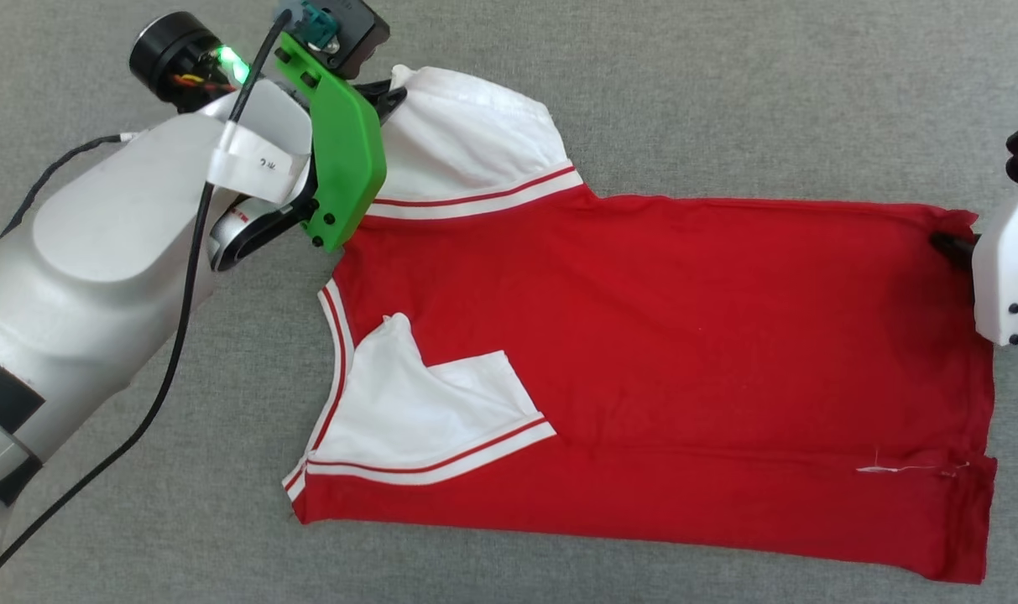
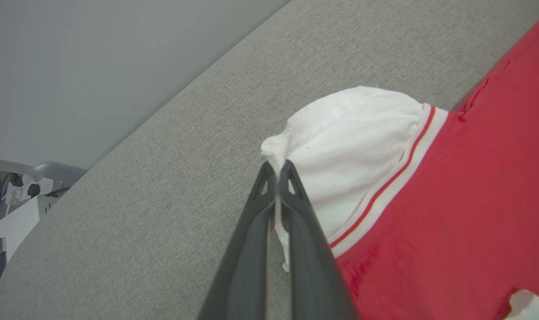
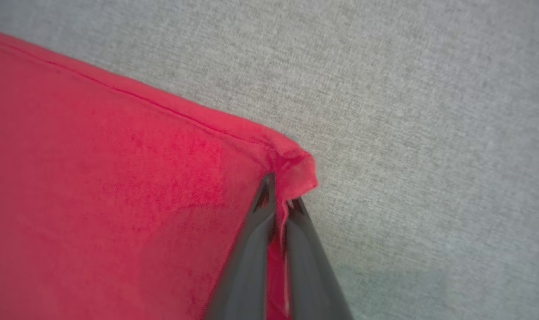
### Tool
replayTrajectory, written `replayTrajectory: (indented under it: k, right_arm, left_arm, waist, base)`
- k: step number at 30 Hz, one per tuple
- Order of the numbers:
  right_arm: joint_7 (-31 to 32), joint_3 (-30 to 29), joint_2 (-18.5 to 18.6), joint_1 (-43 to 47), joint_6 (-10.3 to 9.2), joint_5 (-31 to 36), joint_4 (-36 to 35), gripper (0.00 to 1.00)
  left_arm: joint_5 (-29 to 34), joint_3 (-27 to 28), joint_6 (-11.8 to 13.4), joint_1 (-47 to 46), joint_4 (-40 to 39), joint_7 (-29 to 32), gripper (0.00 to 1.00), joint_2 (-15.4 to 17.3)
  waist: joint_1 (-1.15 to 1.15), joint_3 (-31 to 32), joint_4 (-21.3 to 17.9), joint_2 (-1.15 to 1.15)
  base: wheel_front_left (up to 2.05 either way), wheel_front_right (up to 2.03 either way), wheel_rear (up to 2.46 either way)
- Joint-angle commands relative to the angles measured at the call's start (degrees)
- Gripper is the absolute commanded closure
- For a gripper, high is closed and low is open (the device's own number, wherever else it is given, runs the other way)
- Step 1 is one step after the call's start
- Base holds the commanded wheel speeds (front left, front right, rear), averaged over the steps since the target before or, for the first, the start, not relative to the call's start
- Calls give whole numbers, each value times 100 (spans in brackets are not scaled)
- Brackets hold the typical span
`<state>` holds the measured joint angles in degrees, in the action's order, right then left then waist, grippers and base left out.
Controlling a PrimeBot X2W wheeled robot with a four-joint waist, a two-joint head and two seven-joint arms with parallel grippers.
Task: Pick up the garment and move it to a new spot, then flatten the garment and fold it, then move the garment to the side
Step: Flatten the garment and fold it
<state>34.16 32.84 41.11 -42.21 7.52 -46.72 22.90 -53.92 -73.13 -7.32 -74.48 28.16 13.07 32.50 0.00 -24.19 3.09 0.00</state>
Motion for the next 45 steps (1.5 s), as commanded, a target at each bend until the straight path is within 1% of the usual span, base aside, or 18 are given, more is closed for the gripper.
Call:
replayTrajectory:
  k: [1,6,9,12,15,20,24,26,29,35,41,42,43,44,45]
  right_arm:
    - [-142,36,24,194,-3,-62,-26,100]
    - [-697,-34,114,451,-3,-151,-279,100]
    - [-912,-56,185,730,-3,-186,-429,100]
    - [-1055,-74,257,1026,-3,-217,-598,100]
    - [-1173,-150,317,1390,-3,-276,-745,100]
    - [-1339,-352,347,2039,-3,-343,-975,100]
    - [-1425,-552,291,2623,-3,-370,-1152,100]
    - [-1439,-676,254,2923,-3,-375,-1211,100]
    - [-1441,-847,169,3312,-3,-363,-1267,100]
    - [-1327,-1023,-118,3826,-3,-217,-1290,100]
    - [-1252,-1082,-476,4018,-3,-113,-1036,100]
    - [-1289,-1097,-508,4024,-3,-59,-988,70]
    - [-1338,-1123,-537,4026,-3,-18,-960,9]
    - [-1399,-1161,-564,4026,-3,36,-954,0]
    - [-1452,-1184,-566,4025,-3,99,-978,0]
  left_arm:
    - [-97,27,-16,151,-13,-88,100,60]
    - [-66,18,22,485,-170,-195,100,238]
    - [-109,25,125,737,-379,-291,100,363]
    - [-186,34,246,1017,-673,-374,100,569]
    - [-180,23,426,1399,-1047,-386,100,842]
    - [-277,8,769,2129,-1671,-382,100,1200]
    - [-429,0,1001,2738,-2020,-445,100,1392]
    - [-488,-3,1079,3022,-2122,-479,100,1459]
    - [-508,-9,1127,3392,-2161,-493,100,1488]
    - [-591,-14,1208,3901,-2035,-550,100,1364]
    - [-658,-16,1165,4224,-1653,-598,100,1122]
    - [-676,3,1176,4252,-1582,-664,100,1074]
    - [-689,29,1194,4272,-1528,-733,71,1042]
    - [-675,57,1226,4294,-1472,-836,0,1013]
    - [-666,91,1263,4315,-1436,-940,0,995]
  waist:
    - [0,259,-23,0]
    - [0,675,-31,0]
    - [0,916,-13,0]
    - [0,1096,-19,0]
    - [0,1288,-14,0]
    - [0,1527,-1,0]
    - [0,1653,-17,0]
    - [0,1684,-19,0]
    - [0,1690,-41,0]
    - [0,1555,-102,0]
    - [0,1456,-121,0]
    - [0,1459,-115,0]
    - [0,1471,-111,0]
    - [0,1495,-110,0]
    - [0,1522,-111,0]
  base:
    - [0,0,0]
    - [0,0,0]
    - [0,0,0]
    - [0,0,0]
    - [0,0,0]
    - [0,0,0]
    - [0,0,0]
    - [0,0,0]
    - [0,0,0]
    - [0,0,0]
    - [0,0,0]
    - [0,0,0]
    - [0,0,0]
    - [0,0,0]
    - [0,0,0]
